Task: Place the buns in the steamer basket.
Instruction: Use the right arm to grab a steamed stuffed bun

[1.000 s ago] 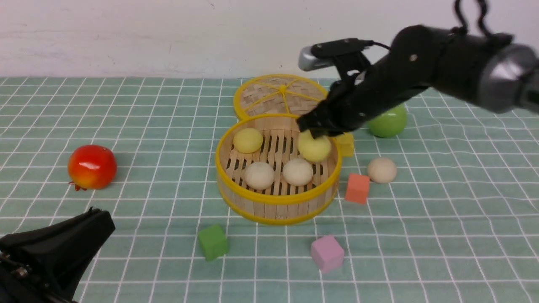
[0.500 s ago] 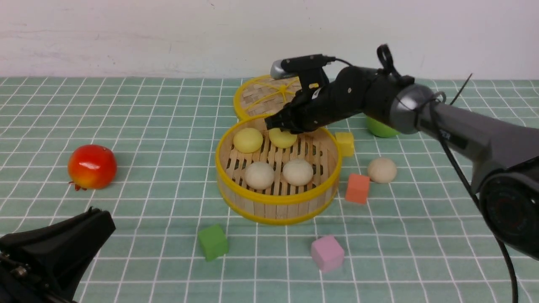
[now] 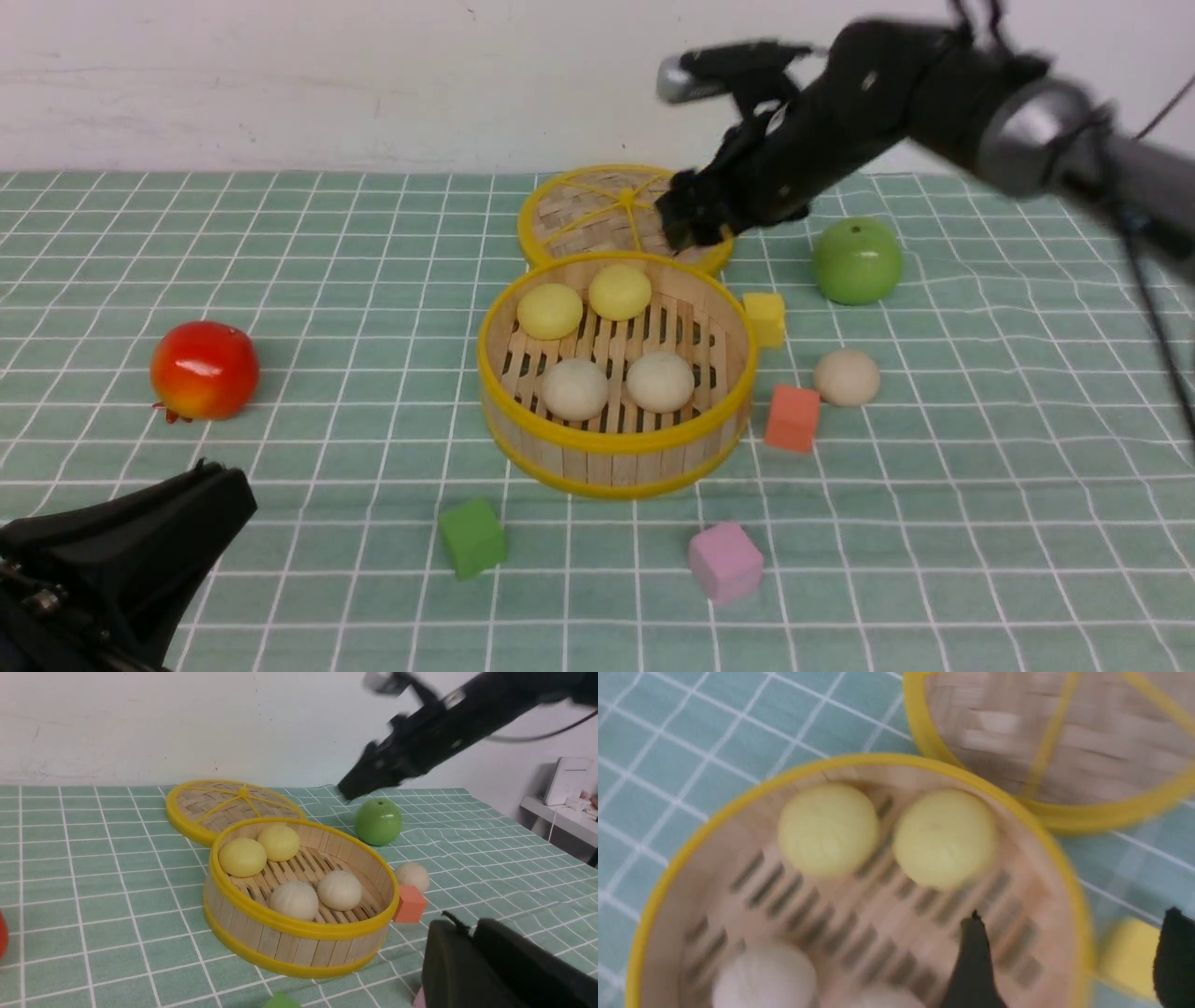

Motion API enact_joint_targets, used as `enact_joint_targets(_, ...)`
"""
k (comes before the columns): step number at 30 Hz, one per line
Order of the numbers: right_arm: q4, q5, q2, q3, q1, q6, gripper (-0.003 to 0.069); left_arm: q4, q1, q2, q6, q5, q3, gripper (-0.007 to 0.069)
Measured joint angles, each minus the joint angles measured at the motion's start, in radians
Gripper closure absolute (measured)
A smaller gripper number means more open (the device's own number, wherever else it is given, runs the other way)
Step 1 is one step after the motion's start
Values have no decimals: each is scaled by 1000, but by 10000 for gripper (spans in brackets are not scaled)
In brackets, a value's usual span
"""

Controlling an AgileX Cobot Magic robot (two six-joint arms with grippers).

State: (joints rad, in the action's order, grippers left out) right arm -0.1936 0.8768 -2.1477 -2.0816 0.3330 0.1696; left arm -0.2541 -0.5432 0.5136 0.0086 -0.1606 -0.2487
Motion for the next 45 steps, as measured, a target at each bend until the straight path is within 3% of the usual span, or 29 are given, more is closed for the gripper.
enact_joint_targets(4,118,222,47,-11,-71,-46,235,0,0,0,0,0,0,556)
enact_joint_targets(8,108,320,-10,-10,-147,-84,290,0,0,0,0,0,0,553)
enact_joint_targets(15,-14,258,-119,-9,-195,-86,304,0,0,0,0,0,0,546)
enact_joint_targets(34,-19,202,-201,-9,-191,-86,318,0,0,0,0,0,0,533)
enact_joint_targets(37,-19,201,-201,-9,-191,-74,367,0,0,0,0,0,0,533)
enact_joint_targets(39,-19,200,-201,-9,-191,-57,464,0,0,0,0,0,0,532)
enact_joint_targets(40,-19,200,-201,-9,-191,-55,464,0,0,0,0,0,0,532)
enact_joint_targets(42,-19,201,-201,-9,-191,-37,608,0,0,0,0,0,0,531)
enact_joint_targets(45,-26,218,-190,-9,-190,-28,644,0,0,0,0,0,0,531)
